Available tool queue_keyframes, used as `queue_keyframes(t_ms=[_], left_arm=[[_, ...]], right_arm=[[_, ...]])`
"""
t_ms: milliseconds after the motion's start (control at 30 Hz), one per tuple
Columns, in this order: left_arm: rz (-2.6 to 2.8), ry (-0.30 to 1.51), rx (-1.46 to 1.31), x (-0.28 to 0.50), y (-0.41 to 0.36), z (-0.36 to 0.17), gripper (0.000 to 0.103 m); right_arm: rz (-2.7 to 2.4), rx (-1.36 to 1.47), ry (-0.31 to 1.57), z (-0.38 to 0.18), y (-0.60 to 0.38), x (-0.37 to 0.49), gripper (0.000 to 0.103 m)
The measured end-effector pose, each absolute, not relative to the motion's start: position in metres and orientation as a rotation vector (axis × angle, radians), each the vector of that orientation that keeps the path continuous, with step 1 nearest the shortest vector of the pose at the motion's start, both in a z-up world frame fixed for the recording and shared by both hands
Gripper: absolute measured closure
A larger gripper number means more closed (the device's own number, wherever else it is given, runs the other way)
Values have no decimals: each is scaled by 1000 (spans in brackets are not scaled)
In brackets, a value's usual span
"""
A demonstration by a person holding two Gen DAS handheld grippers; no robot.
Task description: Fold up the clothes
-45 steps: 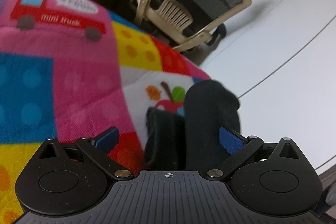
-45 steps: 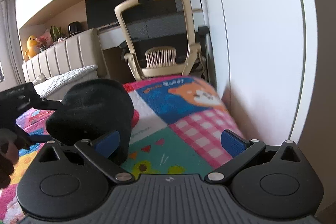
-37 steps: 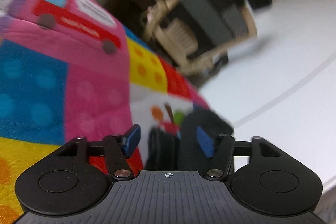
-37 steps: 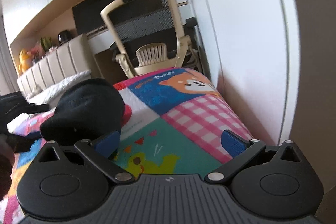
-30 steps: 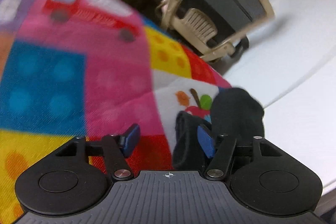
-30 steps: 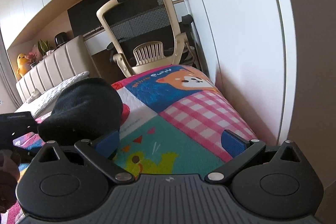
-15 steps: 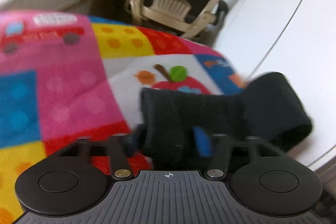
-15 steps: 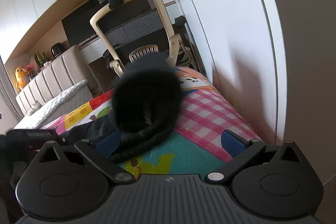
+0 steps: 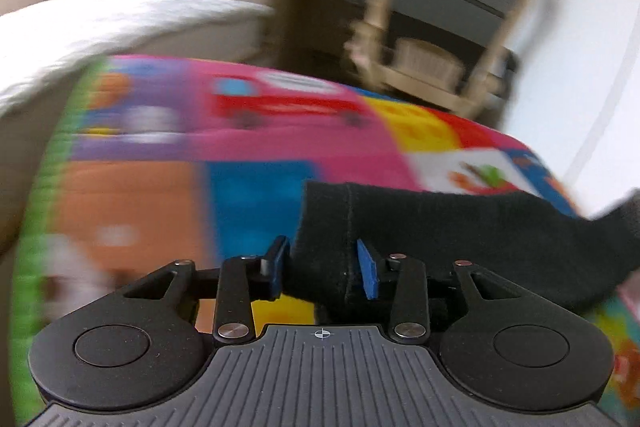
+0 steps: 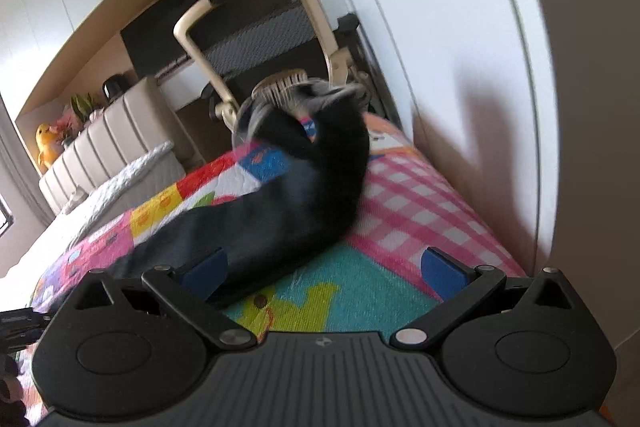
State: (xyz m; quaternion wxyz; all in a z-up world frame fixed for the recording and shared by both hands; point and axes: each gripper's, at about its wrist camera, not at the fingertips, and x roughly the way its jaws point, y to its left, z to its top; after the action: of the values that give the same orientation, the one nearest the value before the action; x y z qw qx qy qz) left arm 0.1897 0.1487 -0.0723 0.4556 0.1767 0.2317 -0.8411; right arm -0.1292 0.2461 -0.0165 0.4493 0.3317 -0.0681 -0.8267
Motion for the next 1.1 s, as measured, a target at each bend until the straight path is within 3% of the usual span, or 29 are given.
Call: queue_keyframes(t_ms=[200, 267, 300, 433, 600, 700, 767, 1100], left_arm=[[-1992, 620, 380, 260, 130, -41, 43], [-1972, 626, 376, 279, 128, -31, 12], [-1978, 608, 406, 279, 139, -28, 7], [-2009, 560, 517, 315, 162, -24, 5], [-2014, 543, 610, 328, 146, 8, 5], [-2021, 552, 630, 347, 175, 11, 5], [-2026, 568, 660, 315, 134, 22, 5], [-2081, 511, 643, 350, 207, 33, 5]], right_arm=[[-2048, 840, -21, -15, 228, -123, 0], [-2050, 840, 8, -14, 225, -124, 0], [-2050, 840, 9, -15, 226, -124, 0], [-2042, 842, 19, -16, 228, -126, 0], [-2034, 833, 186, -12, 222, -117, 0], [-2017, 818, 264, -11, 228, -106, 0], [-2002, 806, 294, -11, 238, -96, 0], [-1934, 733, 405, -10, 274, -56, 0]])
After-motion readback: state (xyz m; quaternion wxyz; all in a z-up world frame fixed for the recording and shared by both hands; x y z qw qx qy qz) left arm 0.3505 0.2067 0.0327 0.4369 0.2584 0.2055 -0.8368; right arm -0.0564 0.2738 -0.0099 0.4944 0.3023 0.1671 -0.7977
